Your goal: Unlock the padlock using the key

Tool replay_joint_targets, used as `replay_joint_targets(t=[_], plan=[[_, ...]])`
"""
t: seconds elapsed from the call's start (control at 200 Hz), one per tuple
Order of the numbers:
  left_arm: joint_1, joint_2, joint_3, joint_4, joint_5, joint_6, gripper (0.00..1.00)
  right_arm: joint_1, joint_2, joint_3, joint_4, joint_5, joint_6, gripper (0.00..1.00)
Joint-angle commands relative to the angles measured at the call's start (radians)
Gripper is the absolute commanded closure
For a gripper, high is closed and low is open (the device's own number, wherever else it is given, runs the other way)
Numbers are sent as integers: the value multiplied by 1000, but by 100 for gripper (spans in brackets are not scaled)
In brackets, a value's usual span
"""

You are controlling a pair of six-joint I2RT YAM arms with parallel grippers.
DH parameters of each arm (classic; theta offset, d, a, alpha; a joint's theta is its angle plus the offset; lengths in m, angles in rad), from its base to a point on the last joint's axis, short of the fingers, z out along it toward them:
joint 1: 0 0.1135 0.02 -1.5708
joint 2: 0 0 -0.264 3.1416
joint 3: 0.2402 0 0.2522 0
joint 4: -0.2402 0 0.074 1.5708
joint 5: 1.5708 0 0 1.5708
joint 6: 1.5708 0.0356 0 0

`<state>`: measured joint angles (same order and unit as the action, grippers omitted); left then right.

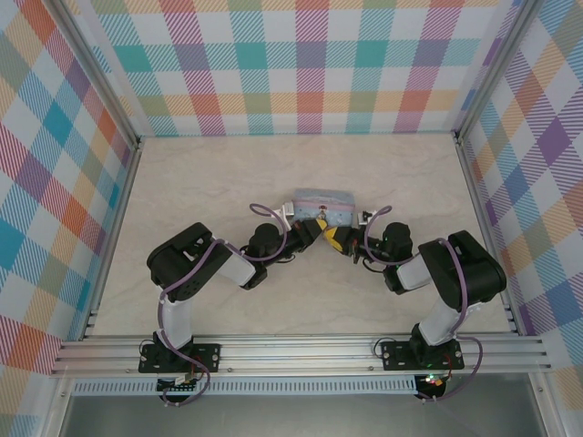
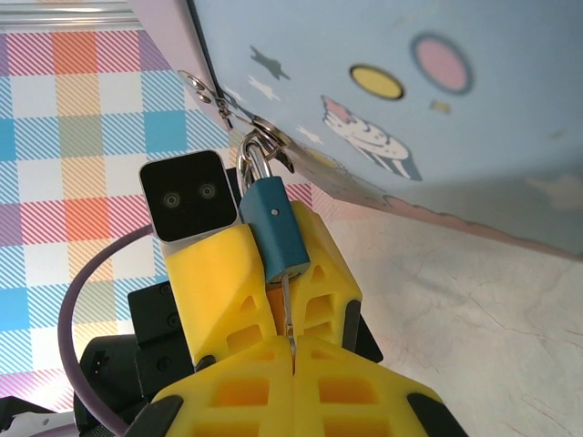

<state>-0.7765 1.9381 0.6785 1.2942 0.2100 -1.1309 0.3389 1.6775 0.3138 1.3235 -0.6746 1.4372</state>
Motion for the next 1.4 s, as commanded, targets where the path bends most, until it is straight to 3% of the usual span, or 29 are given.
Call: replay_joint_targets(t=[0.0,0.535,0.85,1.24,1.395], plan=[[-48,3,4,54,109,2,100,-41,1,47,65,70,4,96],[-54,6,14,56,41,4,100,-54,-30,27,32,68,5,96],[-78,-39,-20,58,-126,10,100,-36,-62,-1,77,132,29,96],[-87,-88,-141,43,-360,2,100,-10,-189,-22,-116,90,-41,96],[-84,-145,-182,6,-416,40,100,6,-179,-34,-104,92,-46,96]])
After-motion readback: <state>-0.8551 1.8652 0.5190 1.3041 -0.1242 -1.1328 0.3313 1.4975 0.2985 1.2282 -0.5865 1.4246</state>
